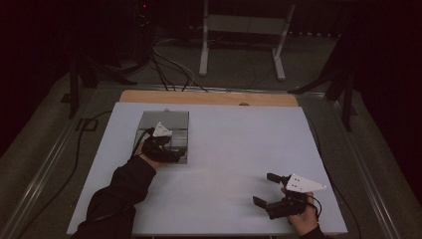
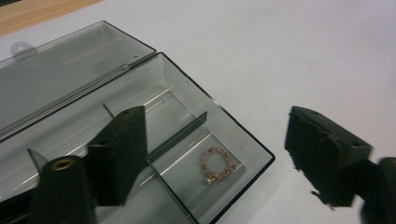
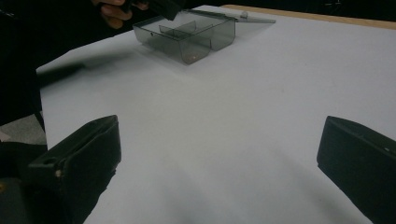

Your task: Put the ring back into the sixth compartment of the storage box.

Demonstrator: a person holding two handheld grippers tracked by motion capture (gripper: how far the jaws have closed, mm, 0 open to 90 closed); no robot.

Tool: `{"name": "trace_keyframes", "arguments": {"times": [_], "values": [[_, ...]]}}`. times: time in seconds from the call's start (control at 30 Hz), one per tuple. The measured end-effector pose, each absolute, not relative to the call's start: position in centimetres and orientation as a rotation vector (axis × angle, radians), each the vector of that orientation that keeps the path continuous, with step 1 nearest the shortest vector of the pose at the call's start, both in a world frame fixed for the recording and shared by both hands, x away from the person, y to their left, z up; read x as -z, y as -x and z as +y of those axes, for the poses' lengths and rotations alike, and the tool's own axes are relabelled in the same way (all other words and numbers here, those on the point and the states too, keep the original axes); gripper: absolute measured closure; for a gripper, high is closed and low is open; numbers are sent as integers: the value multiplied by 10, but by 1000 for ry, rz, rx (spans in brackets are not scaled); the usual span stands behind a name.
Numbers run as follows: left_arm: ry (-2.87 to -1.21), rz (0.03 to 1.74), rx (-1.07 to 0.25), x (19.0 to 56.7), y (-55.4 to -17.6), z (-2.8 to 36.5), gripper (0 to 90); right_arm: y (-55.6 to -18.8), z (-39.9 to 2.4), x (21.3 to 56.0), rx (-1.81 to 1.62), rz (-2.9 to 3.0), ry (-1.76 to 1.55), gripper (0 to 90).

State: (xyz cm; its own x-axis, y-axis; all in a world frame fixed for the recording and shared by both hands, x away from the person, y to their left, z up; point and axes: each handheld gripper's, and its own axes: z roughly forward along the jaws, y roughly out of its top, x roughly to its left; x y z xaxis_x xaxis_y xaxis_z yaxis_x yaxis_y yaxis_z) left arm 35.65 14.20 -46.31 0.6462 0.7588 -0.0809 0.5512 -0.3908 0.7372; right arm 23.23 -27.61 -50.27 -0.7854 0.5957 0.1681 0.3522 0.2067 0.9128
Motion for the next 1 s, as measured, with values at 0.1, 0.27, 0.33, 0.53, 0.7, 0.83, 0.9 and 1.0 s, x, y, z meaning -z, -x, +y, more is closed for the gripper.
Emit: {"name": "trace_keyframes", "arguments": {"times": [0.1,0.27,0.33,0.53,0.7,0.83,0.9,1.0], "values": [[-2091,1006,-332,461,-354,144,157,-231,-276,502,-1610,2260,-899,0],[-2076,993,-280,457,-350,148,55,-232,-277,502,-1613,2256,-900,0],[-2071,995,-274,456,-349,149,10,-232,-277,502,-1611,2257,-899,0],[-2031,983,-258,450,-344,157,7,-232,-276,503,-1610,2258,-905,0],[-2033,955,-249,450,-338,163,7,-233,-276,503,-1612,2258,-908,0],[-2032,946,-242,451,-332,168,6,-232,-276,502,-1614,2258,-902,0],[-2030,944,-244,451,-329,171,7,-232,-277,502,-1619,2254,-910,0],[-2028,935,-238,451,-323,175,7,-232,-277,502,-1619,2253,-912,0]]}}
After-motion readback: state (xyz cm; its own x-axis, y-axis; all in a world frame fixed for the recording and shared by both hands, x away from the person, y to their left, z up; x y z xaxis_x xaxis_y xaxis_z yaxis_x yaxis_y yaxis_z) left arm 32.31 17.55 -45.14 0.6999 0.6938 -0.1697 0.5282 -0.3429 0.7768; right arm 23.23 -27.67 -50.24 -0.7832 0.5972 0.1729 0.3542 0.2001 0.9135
